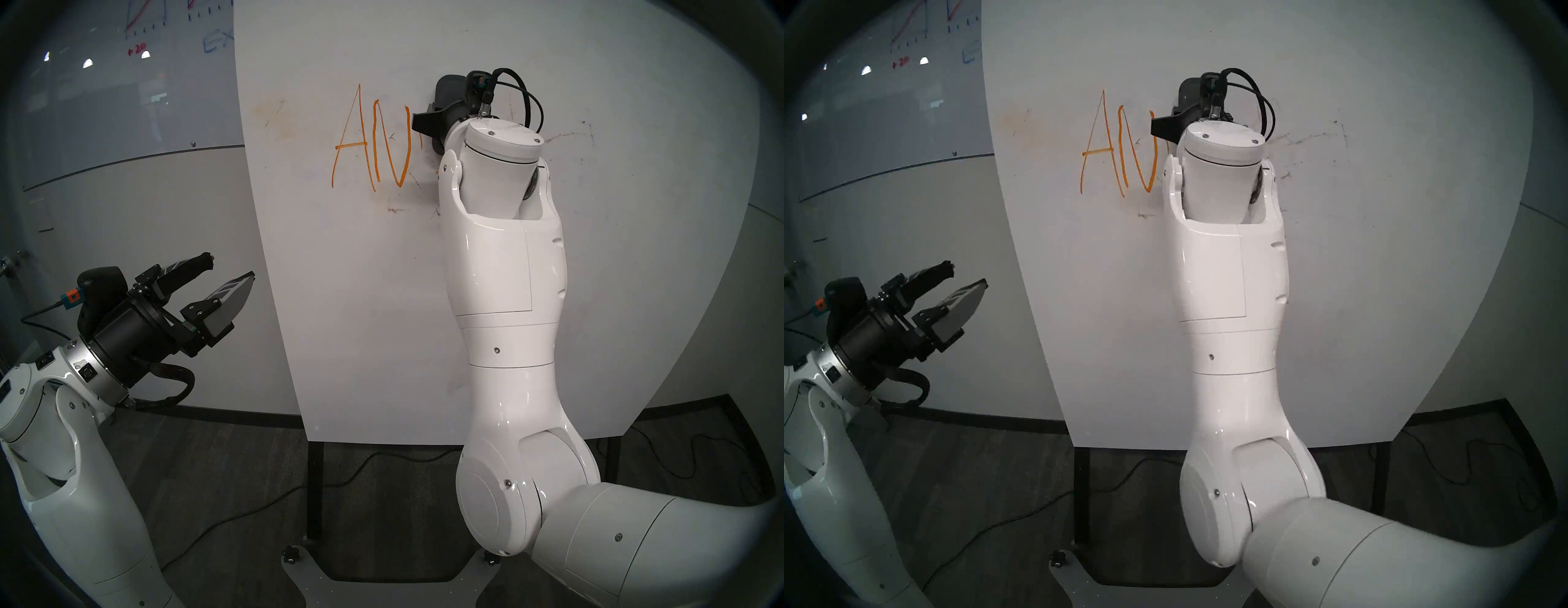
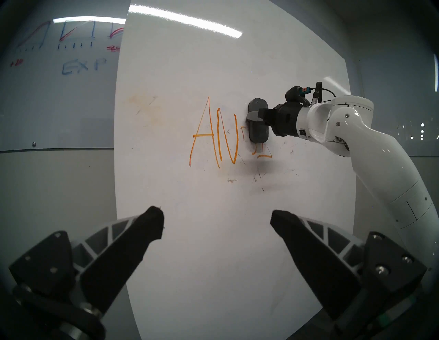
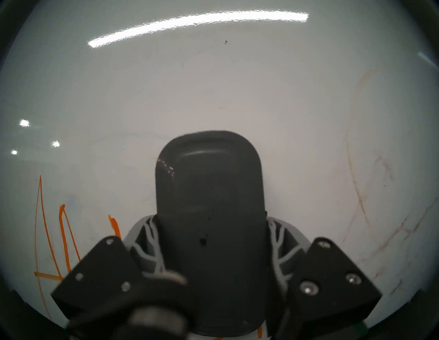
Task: Erase all marks on the whiteboard with the eraser
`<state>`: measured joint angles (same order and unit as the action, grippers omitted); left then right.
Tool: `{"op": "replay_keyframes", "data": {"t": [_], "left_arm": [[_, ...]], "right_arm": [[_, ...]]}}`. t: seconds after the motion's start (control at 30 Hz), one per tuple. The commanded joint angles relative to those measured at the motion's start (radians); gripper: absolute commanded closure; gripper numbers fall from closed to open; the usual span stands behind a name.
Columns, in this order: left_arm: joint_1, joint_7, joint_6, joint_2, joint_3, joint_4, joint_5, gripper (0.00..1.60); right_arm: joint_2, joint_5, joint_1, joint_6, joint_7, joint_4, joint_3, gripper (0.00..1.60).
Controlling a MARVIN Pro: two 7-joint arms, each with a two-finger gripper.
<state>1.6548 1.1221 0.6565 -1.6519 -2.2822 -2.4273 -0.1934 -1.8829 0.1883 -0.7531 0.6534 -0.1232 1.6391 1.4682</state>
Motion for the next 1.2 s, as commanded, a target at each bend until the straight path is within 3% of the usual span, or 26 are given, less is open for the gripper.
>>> {"op": "replay_keyframes", "data": {"t": [0.0,1.17], "left_arm": [[0.001,-0.003,0.001,0.002,0.003,-0.016,-0.004,0.00],[0.001,-0.003,0.001,0.002,0.003,-0.016,-0.003,0.00]], "right_arm": [[0.008,0.005,0.036,0.013,-0.031,-0.041,0.051,1.60],[0.000,0.011,-0.058,0.063,-0.025,0.020,0.042,1.60]]}}
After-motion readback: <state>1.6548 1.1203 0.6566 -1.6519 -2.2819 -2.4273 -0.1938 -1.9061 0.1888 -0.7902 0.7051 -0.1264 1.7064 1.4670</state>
